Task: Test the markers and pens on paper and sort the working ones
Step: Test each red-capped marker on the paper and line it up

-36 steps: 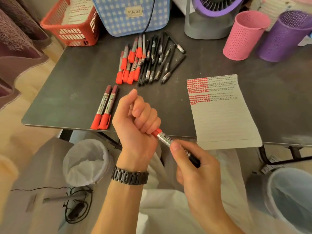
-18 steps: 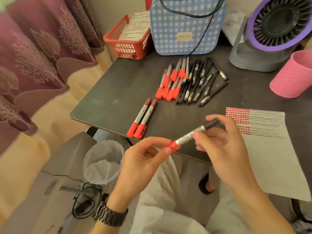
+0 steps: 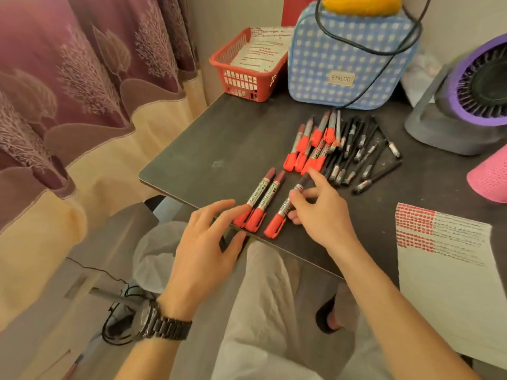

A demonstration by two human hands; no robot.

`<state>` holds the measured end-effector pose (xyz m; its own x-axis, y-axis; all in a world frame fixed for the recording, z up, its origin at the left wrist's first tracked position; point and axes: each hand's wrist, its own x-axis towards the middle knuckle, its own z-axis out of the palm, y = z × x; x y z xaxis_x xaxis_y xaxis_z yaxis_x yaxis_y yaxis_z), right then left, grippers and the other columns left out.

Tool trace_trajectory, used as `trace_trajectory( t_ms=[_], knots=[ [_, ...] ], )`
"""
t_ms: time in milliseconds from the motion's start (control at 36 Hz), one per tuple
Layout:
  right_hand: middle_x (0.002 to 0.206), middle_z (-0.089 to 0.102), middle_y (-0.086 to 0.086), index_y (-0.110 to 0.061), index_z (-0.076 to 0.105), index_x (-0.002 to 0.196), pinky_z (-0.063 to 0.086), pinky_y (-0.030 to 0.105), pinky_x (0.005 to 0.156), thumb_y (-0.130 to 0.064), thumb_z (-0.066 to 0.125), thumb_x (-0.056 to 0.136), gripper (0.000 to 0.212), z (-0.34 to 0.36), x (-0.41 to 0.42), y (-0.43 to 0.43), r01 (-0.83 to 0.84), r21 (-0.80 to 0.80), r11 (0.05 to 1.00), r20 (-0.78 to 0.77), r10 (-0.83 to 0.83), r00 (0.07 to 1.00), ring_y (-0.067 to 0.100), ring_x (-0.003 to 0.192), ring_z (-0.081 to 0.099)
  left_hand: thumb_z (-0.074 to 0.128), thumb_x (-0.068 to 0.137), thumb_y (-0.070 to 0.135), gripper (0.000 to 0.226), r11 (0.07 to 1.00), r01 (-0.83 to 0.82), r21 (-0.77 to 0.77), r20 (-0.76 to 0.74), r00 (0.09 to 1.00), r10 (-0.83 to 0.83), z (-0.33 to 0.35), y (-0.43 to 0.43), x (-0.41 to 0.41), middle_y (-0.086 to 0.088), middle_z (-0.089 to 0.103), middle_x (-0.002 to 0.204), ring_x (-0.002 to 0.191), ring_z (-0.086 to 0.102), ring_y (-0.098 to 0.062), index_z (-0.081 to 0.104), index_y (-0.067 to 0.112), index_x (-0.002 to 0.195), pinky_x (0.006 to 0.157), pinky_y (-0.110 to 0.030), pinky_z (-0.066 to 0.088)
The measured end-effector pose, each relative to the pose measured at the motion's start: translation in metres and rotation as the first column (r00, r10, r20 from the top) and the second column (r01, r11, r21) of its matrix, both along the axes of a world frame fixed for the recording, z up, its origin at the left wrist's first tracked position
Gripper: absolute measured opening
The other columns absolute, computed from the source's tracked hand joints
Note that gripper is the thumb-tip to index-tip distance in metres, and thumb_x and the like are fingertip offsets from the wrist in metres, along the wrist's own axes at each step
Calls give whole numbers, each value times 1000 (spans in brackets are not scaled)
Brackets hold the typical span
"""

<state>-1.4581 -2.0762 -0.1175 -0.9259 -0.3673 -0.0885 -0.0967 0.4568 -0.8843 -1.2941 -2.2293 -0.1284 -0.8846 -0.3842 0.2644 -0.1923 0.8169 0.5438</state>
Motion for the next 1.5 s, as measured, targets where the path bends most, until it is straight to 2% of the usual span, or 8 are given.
trace_trajectory(
  t_ms=[139,222,500,889,1167,1250,1333,1500],
  knots=[
    [106,69,-12,-24,43,151,58,44,92,-29,65,95,61,-1,-3,-7,12,37,999,-11,-12,1000,9,65,75,59,97,36,43,998,44,-49,-7,999,-44,-9,-10,-4,14,56,133,123,49,-13,54,41,139,97,-28,40],
    [123,55,-3,-21,47,149,55,47,96,-33,65,94,59,1,-4,-10,-6,136,991,-47,13,999,23,90,74,61,97,32,40,998,45,-54,-48,998,-48,-13,-13,-6,17,59,128,119,50,-12,58,38,136,95,-26,39],
    [88,70,-13,-25,49,145,48,41,99,-41,60,94,54,6,-3,-15,1,279,960,-111,31,993,17,107,65,72,91,28,39,999,35,-39,-64,997,-37,-13,-12,-6,18,63,124,120,51,-12,67,33,129,101,-20,35],
    [81,60,-25,-26,48,144,45,36,92,-43,61,95,54,1,1,-14,9,266,964,-178,40,983,17,106,63,71,92,27,38,998,49,-48,-66,996,-52,-19,-13,-5,17,64,126,125,51,-15,67,35,129,105,-22,34],
    [78,72,-18,-27,47,139,54,43,93,-40,63,95,48,5,6,-6,36,69,997,-63,-32,997,14,90,72,75,88,19,53,998,50,24,-14,999,-50,-9,-14,-5,28,55,126,123,45,-3,59,43,133,100,-10,29],
    [85,72,-19,-31,52,131,57,32,85,-37,64,95,38,6,10,7,49,-53,997,-61,-52,997,3,76,72,70,87,10,63,997,60,53,13,998,-61,-3,-19,-5,30,53,125,121,43,2,52,48,134,96,-12,31],
    [96,69,-18,-29,60,126,52,12,78,-32,65,94,33,3,19,28,71,-55,996,-219,-81,972,-4,91,66,59,86,13,60,993,68,94,15,997,-70,2,-28,-7,33,52,125,112,55,-1,52,49,133,93,-20,43],
    [159,41,-2,-24,46,151,27,33,117,-51,47,99,58,-6,34,59,82,474,877,-393,128,911,14,149,30,60,92,23,51,996,40,77,38,998,-43,23,-41,-40,26,55,128,120,50,-3,50,52,132,92,-30,46]
  ],
)
